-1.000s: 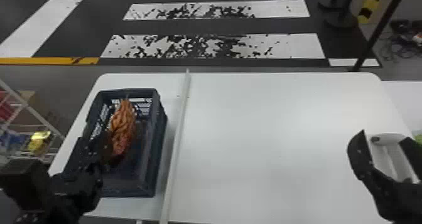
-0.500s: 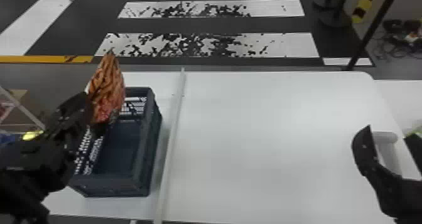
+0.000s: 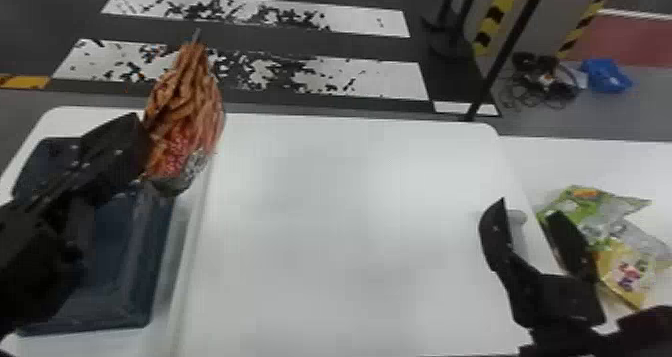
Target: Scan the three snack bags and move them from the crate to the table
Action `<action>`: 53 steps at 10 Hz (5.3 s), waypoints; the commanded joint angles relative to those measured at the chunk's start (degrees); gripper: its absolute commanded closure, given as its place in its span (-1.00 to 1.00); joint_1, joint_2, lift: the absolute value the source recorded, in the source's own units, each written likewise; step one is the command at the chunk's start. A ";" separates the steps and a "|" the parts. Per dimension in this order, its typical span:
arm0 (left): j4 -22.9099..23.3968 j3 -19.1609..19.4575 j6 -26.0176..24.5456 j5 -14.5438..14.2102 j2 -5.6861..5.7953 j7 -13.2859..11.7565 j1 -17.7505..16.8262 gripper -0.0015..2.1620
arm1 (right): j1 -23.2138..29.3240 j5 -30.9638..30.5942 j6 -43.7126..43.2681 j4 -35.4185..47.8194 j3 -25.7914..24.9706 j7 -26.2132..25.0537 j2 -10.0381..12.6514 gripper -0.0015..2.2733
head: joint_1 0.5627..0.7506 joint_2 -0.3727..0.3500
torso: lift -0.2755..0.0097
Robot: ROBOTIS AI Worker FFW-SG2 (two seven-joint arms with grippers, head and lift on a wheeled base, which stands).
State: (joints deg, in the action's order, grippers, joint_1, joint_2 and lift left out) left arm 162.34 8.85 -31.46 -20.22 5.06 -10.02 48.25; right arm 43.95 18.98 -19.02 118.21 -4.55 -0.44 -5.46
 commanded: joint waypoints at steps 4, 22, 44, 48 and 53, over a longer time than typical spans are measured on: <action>-13.98 -9.64 -0.32 -6.59 -0.23 -4.75 -7.74 0.97 | -0.35 0.01 -0.35 -0.43 -0.29 -0.09 0.02 -0.92 | 0.41 -0.76 | 0.50; -64.08 -15.44 -1.55 -18.01 -5.21 -15.38 -30.59 0.97 | -1.41 2.20 2.46 -0.96 -3.10 0.61 -1.92 -0.92 | 0.41 -0.94 | 0.50; -34.19 -8.23 26.23 11.25 -1.90 4.22 -1.76 -0.98 | -6.42 -19.42 14.77 -13.00 11.32 12.13 -4.12 -0.93 | 0.41 0.26 | 0.50; -34.11 -8.06 25.35 8.70 -1.72 3.52 -1.67 -0.98 | -10.37 -30.84 4.92 -16.34 19.23 11.69 -6.66 -0.92 | 0.41 0.45 | 0.50; -33.32 -6.21 18.32 5.28 1.53 2.20 -3.69 -0.98 | -15.91 -44.38 23.73 -15.73 28.37 8.00 -8.51 -0.92 | 0.41 0.82 | 0.50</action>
State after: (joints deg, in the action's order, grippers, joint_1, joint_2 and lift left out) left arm 128.96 2.58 -12.30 -14.40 6.09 -7.78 44.98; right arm 28.41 -23.72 1.86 101.92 23.05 7.48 -13.76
